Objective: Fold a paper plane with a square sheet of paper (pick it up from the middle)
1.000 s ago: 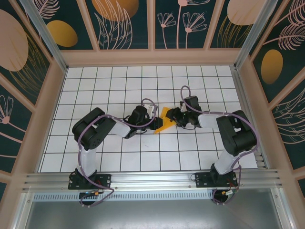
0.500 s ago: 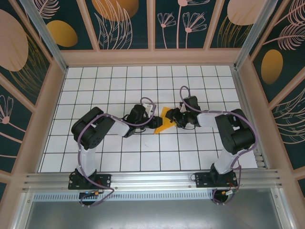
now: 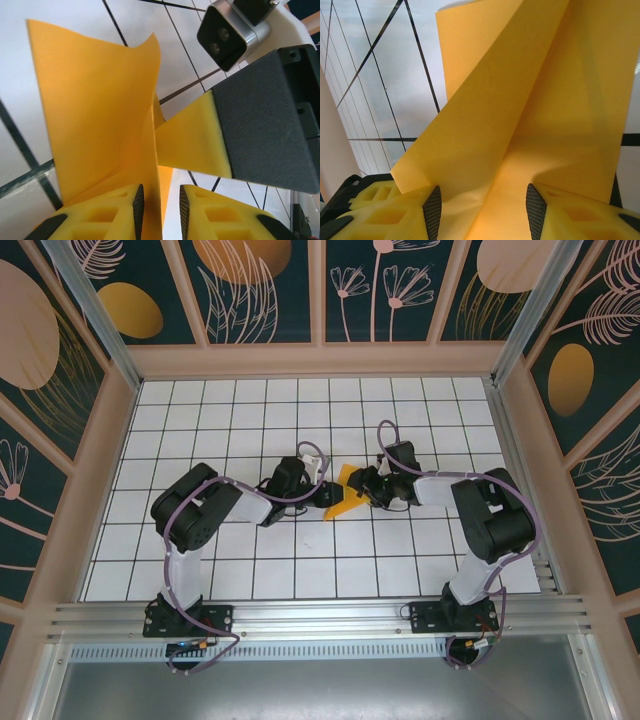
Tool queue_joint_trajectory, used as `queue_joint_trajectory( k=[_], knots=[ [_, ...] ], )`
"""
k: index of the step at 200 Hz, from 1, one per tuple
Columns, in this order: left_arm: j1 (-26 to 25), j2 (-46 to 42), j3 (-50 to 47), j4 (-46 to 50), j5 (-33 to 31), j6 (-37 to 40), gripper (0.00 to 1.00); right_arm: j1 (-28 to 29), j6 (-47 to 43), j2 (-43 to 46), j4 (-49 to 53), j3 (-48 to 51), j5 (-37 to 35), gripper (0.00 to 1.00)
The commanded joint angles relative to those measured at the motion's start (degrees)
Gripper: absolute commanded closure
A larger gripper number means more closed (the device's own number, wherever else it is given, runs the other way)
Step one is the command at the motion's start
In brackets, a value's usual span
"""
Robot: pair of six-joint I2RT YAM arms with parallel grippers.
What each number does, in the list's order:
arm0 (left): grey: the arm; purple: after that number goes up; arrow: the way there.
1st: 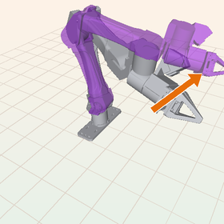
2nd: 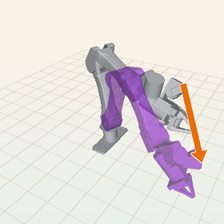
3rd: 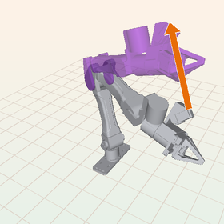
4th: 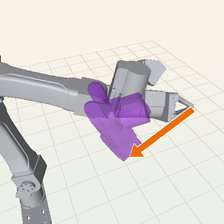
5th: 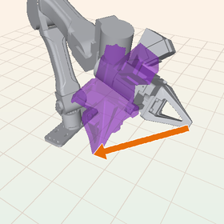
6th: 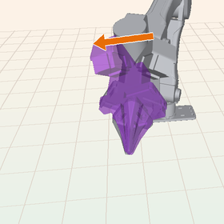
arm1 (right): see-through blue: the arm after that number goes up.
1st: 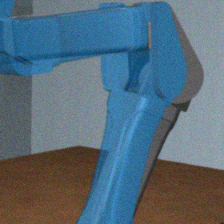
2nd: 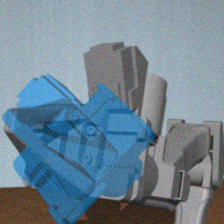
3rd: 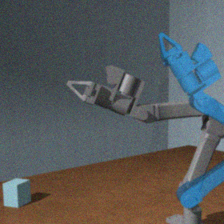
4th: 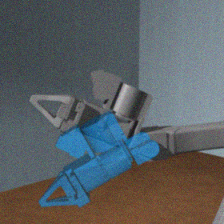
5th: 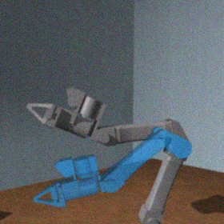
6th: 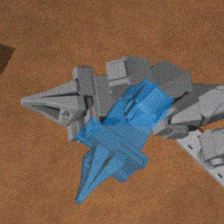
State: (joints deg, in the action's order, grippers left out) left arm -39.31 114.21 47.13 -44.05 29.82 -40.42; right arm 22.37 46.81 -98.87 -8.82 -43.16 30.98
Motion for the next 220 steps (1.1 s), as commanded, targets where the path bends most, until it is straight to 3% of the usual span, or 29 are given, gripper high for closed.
queue_joint_trajectory(
  k=[1, 127, 220],
  knots=[
    [0.29, 1.53, 1.44, -2.28, 2.69, -0.38, 0.73, 0.34, -1.12, -3.09, 2.91, -0.13, -2.43, 0.50],
    [0.16, 3.01, 4.37, 5.20, -0.01, 6.11, 0.78, -0.01, 0.40, -0.21, -2.79, 2.53, 0.17, 0.55],
    [0.16, 4.07, 5.82, 6.46, -0.08, 5.15, 0.85, -1.31, 1.52, 4.11, -11.84, 7.02, 3.75, 0.60]
  ],
)
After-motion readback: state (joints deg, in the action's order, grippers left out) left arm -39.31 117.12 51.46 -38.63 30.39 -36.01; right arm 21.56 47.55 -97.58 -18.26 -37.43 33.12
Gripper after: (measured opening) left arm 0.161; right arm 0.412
